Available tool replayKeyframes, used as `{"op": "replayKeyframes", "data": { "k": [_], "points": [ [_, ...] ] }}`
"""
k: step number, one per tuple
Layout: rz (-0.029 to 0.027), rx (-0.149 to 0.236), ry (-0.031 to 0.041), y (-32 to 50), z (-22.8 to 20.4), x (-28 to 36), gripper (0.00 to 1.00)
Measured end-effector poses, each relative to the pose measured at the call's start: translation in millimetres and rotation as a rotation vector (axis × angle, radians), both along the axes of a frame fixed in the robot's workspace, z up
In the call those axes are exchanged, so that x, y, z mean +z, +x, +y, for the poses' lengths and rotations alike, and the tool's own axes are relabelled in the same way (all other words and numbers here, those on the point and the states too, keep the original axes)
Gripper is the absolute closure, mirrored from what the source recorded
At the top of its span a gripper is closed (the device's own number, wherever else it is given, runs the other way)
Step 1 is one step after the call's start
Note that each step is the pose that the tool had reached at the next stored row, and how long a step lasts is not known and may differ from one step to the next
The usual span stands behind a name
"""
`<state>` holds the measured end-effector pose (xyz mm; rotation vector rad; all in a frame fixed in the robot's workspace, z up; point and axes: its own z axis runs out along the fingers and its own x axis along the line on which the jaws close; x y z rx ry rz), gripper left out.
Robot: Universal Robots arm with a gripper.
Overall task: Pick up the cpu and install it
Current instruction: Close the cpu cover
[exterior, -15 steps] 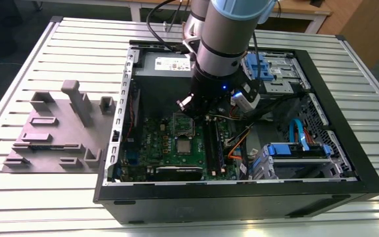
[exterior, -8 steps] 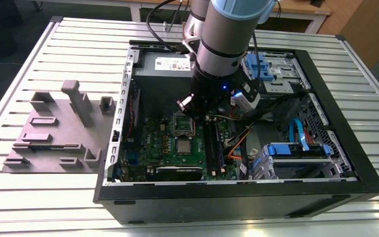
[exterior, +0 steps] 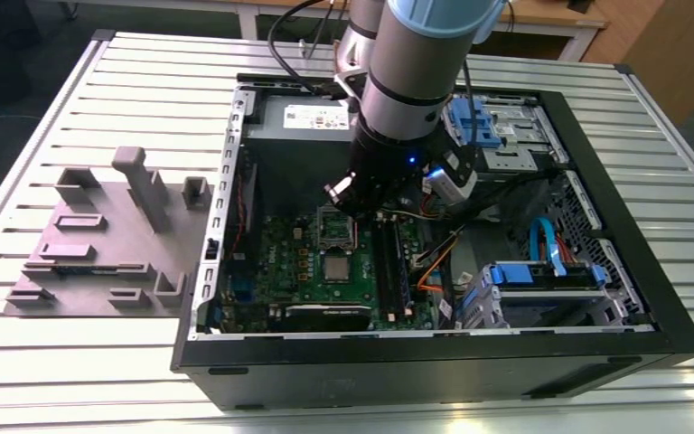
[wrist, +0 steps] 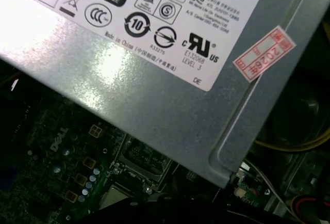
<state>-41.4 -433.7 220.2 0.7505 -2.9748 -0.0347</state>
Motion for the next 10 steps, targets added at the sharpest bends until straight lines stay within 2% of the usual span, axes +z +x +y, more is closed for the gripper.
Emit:
{"op": "replayKeyframes", "data": {
  "k": [6,8,10],
  "points": [
    [-0.0001,0.000,0.0002,2.2,0.6,-2.2,0.90],
    [0.0001,0.000,-0.0001,4.3,2.1,-4.1,0.90],
    [0.0000,0.000,0.0001,5.1,5.6,-5.9,0.90]
  ]
}}
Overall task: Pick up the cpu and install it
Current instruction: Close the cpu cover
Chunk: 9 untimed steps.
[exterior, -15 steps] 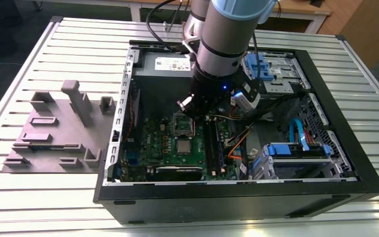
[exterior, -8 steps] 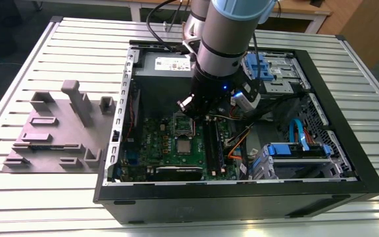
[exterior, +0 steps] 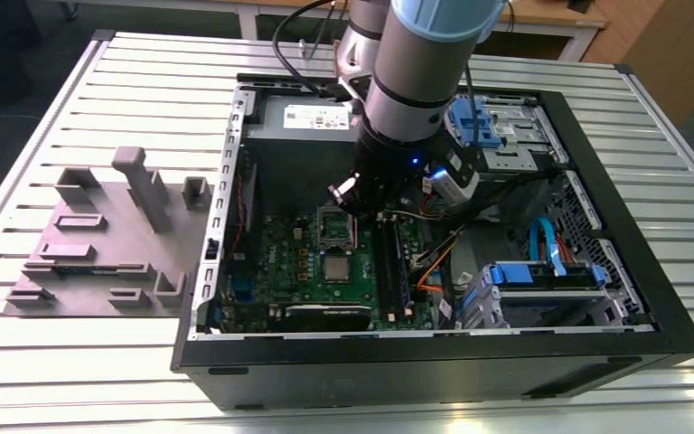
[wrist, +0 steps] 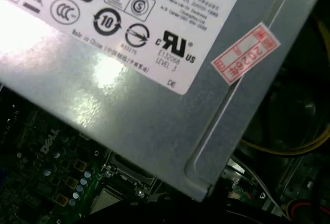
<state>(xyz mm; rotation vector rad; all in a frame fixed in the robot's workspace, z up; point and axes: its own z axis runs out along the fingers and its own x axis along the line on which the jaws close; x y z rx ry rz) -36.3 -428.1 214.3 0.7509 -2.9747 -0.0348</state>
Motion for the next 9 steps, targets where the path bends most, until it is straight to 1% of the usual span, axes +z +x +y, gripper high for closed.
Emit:
{"op": "replayKeyframes", "data": {
  "k": [2,3,5,9],
  "points": [
    [0.0000,0.000,0.0000,0.0,3.4,-1.5,0.90],
    [0.0000,0.000,0.0001,0.0,4.3,-2.1,0.90],
    [-0.0001,0.000,0.0002,0.1,5.2,-3.5,0.90],
    [0.0001,0.000,-0.0002,-0.6,5.6,-4.9,0.90]
  ]
}}
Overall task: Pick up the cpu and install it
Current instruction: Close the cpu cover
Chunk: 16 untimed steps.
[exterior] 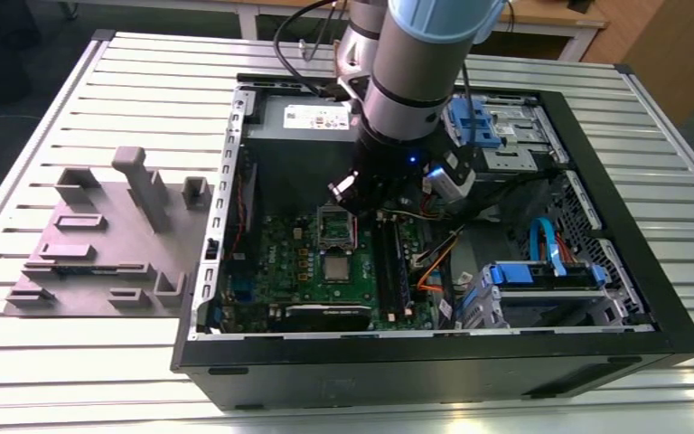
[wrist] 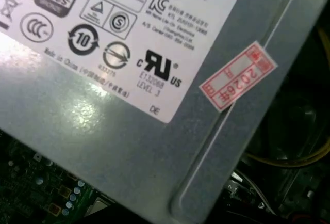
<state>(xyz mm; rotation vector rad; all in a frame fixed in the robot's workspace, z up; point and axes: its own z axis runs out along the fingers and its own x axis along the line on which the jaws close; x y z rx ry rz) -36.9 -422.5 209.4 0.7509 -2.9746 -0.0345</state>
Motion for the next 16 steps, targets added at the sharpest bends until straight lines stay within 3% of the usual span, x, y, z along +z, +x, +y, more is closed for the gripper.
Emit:
{"op": "replayKeyframes", "data": {
  "k": [16],
  "points": [
    [-0.0007,0.000,0.0006,-5.1,0.1,-6.0,0.90]
  ]
}}
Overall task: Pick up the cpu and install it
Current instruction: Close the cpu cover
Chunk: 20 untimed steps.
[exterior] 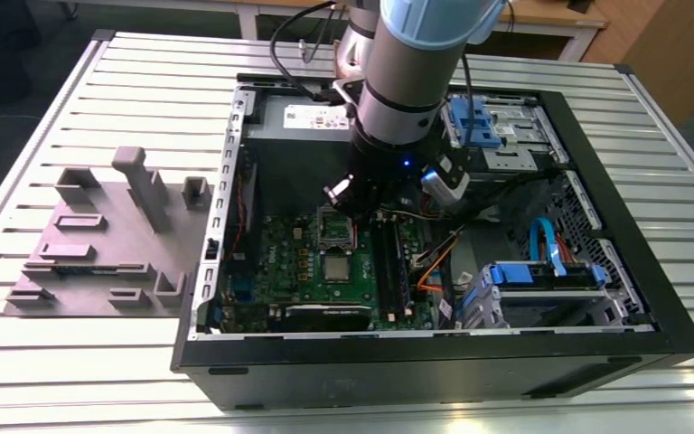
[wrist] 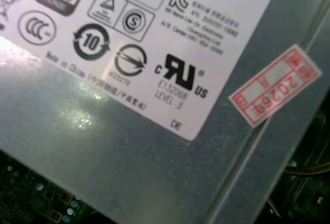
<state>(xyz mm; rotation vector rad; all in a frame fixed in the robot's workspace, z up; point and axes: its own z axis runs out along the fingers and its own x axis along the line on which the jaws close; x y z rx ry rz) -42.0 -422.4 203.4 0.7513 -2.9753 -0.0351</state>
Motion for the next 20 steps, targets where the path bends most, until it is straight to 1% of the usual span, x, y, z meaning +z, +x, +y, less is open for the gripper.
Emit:
{"op": "replayKeyframes", "data": {
  "k": [6,10,13,20],
  "points": [
    [0.0002,0.000,0.0001,-0.4,0.0,0.3,0.90],
    [0.0001,0.001,0.0001,-0.4,-0.3,4.5,0.90],
    [0.0000,0.002,0.0002,-0.4,-1.1,5.9,0.90],
    [0.0000,0.003,0.0001,-0.4,-1.3,6.0,0.90]
  ]
}}
